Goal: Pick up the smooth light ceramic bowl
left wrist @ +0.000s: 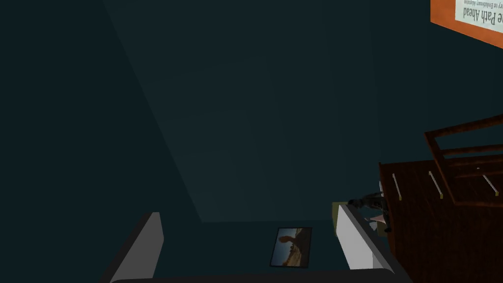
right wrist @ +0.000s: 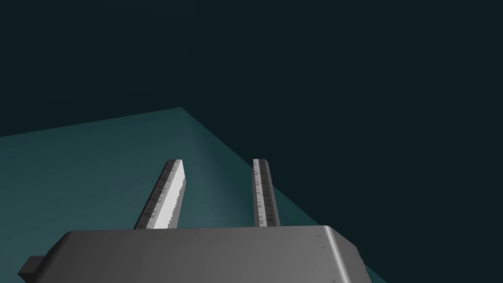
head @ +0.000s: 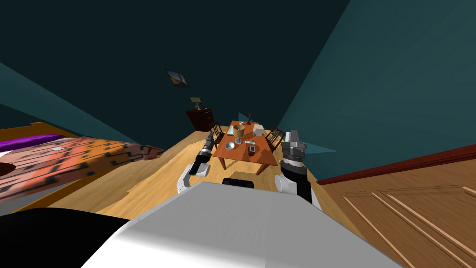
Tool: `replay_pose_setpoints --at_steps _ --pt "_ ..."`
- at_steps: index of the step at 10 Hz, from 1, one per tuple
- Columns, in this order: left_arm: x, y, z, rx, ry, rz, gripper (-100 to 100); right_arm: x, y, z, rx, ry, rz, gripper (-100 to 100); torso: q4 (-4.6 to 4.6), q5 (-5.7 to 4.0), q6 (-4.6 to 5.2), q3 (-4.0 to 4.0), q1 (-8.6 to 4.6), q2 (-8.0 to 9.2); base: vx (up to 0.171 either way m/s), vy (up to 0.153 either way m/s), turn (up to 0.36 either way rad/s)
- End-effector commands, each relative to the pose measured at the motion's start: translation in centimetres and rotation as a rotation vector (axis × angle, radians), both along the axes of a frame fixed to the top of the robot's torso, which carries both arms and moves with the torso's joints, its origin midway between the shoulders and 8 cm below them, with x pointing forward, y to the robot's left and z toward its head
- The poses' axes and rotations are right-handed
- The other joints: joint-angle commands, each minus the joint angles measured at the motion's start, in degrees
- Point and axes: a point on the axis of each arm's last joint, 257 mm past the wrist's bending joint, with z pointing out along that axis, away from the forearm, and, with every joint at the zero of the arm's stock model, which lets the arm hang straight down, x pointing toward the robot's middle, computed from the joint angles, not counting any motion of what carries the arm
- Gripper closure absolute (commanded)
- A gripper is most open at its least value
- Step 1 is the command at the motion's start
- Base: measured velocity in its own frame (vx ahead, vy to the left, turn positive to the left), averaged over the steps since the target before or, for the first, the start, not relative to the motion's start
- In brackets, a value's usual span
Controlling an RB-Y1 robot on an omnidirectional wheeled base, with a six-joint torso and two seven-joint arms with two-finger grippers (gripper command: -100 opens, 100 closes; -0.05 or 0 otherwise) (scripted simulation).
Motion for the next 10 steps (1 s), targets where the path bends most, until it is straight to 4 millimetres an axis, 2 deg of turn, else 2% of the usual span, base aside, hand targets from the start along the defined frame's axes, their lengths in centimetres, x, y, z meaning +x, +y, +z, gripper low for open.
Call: replay_pose_setpoints --at_steps 1,3,5,6,8,9,10 --pt "1.3 -0.1 -1.7 -0.013 0.055 -0.002 -100 0.0 0.0 0.0 0.0 0.0 0.0 0 0.0 0.0 0.0 0.0 0.0 0.0 0.003 -0.039 -0.032" --pt "2.2 -0.1 -3.3 -0.025 0.103 -0.004 -100 0.0 0.0 0.0 0.0 0.0 0.0 0 0.0 0.0 0.01 0.0 -0.02 0.0 0.006 -0.042 -0.026" --pt "3.8 -0.2 -6.0 -0.051 0.185 -0.008 -100 0.0 0.0 0.0 0.0 0.0 0.0 0 0.0 0.01 0.0 0.0 0.02 0.01 0.007 -0.042 -0.034" --pt "3.8 -0.1 -6.6 -0.051 0.2 -0.005 -100 0.0 0.0 0.0 0.0 0.0 0.0 0 0.0 0.0 0.01 0.0 -0.02 -0.01 0.016 -0.042 -0.019" --pt "5.2 -0.1 -9.6 -0.078 0.288 -0.006 -100 0.0 0.0 0.0 0.0 0.0 0.0 0 -0.01 0.0 0.0 -0.02 -0.01 -0.02 0.015 -0.048 -0.04" --pt "5.2 0.0 -10.0 -0.079 0.302 -0.003 -100 0.0 0.0 0.0 0.0 0.0 0.0 0 -0.01 0.0 0.0 -0.02 -0.03 -0.03 0.011 -0.036 -0.015" --pt "5.8 0.0 -11.4 -0.093 0.344 -0.003 -100 0.0 0.0 0.0 0.0 0.0 0.0 0 0.0 0.0 -0.01 -0.01 0.01 -0.01 0.011 -0.028 -0.033"
